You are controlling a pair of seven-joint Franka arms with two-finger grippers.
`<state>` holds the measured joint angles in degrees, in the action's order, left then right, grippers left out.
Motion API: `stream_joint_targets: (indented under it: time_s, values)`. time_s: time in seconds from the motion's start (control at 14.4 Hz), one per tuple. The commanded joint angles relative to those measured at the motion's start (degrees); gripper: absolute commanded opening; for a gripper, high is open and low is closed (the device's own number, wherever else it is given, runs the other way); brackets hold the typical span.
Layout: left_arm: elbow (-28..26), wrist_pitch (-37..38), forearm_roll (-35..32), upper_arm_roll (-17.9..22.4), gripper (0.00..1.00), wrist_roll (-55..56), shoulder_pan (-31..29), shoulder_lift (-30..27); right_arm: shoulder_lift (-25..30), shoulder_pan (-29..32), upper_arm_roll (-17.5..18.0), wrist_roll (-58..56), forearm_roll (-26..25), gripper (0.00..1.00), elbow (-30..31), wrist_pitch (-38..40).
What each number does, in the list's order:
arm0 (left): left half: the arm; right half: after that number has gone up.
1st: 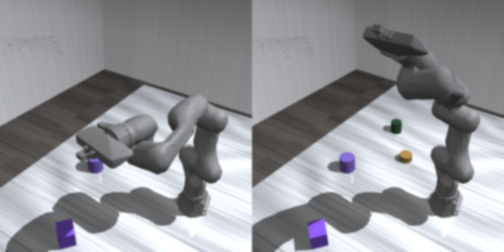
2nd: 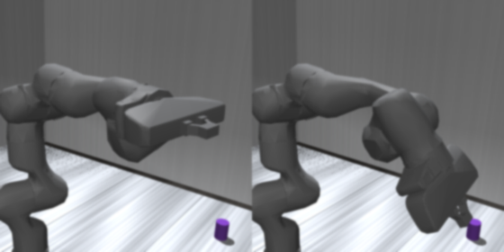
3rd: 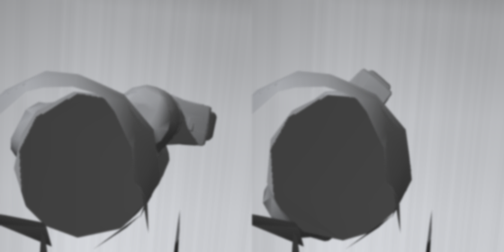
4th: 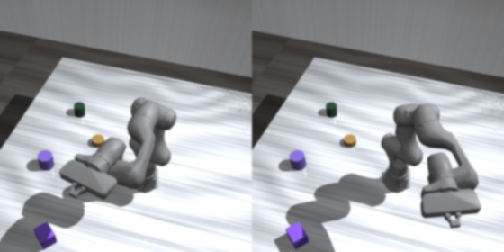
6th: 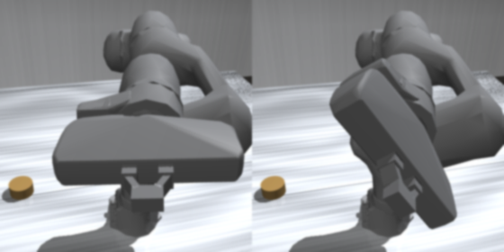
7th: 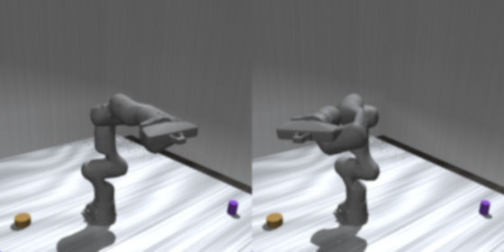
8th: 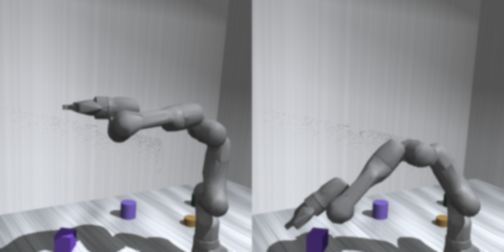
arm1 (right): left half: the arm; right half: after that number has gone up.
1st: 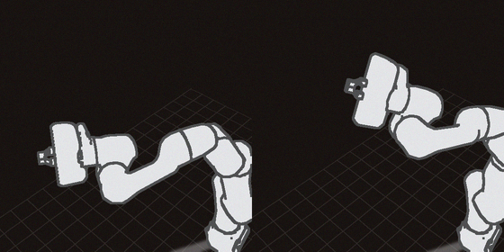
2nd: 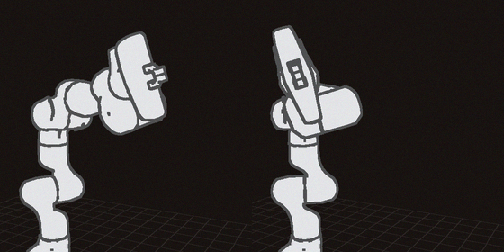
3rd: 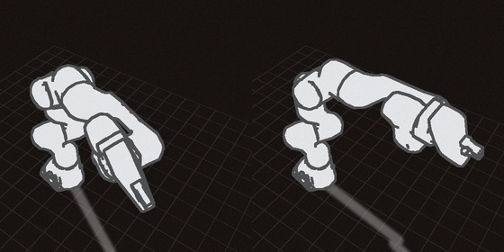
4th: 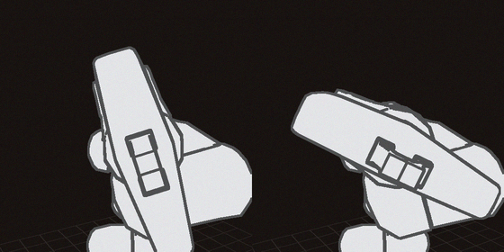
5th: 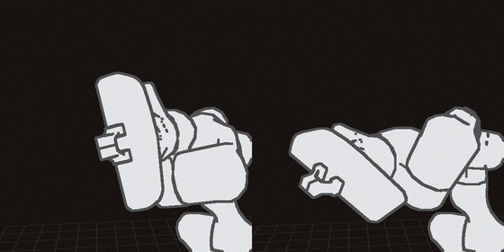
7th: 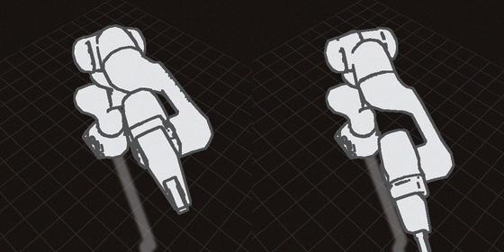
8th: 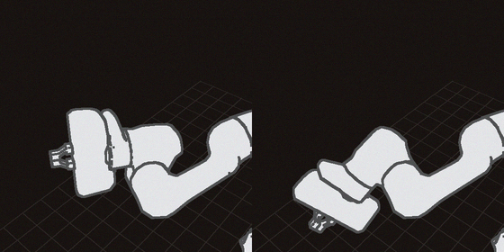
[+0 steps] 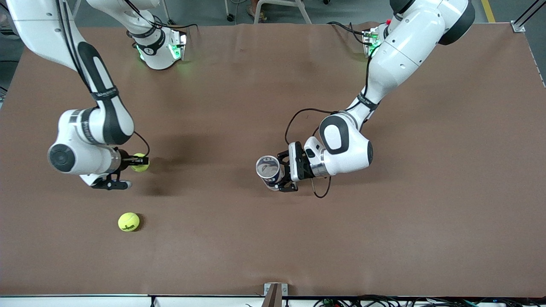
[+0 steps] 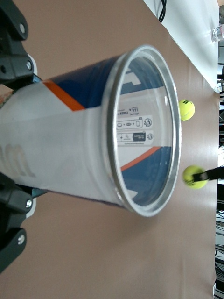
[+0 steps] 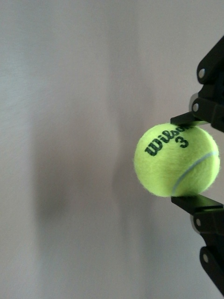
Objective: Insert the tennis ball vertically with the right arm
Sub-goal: 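Lift the ball and carry it over the can opening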
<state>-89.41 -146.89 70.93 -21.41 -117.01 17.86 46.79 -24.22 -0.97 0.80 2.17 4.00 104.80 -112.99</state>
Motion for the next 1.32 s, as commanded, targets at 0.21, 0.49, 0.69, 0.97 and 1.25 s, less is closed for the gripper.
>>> stream_joint_targets:
  time_s: [0.21, 0.49, 0.69, 0.97, 1.25]
  values:
    - [-0.1, -0.3, -0.4, 0.4, 0.75, -1.0, -0.2, 0.2, -0.3, -3.7, 2.1, 1.2, 18.0, 0.45, -18.8, 12.8]
    - [-0.1, -0.3, -0.4, 0.4, 0.75, -1.0, -0.2, 0.1, -0.3, -11.2, 2.1, 1.3, 29.7, 0.42, -21.4, 10.2]
    - [-0.1, -0.3, -0.4, 0.3, 0.75, -1.0, -0.2, 0.2, -0.7, -16.8, 2.1, 1.5, 34.0, 0.42, -21.2, 0.0]
    - [-0.1, -0.3, -0.4, 0.3, 0.75, -1.0, -0.2, 0.2, -4.3, -22.1, 2.1, 4.4, 35.9, 0.42, -21.3, -10.9]
    - [-0.1, -0.3, -0.4, 0.3, 0.75, -1.0, -0.2, 0.2, -5.9, -25.8, 1.9, 7.1, 35.1, 0.42, -21.2, -12.9]
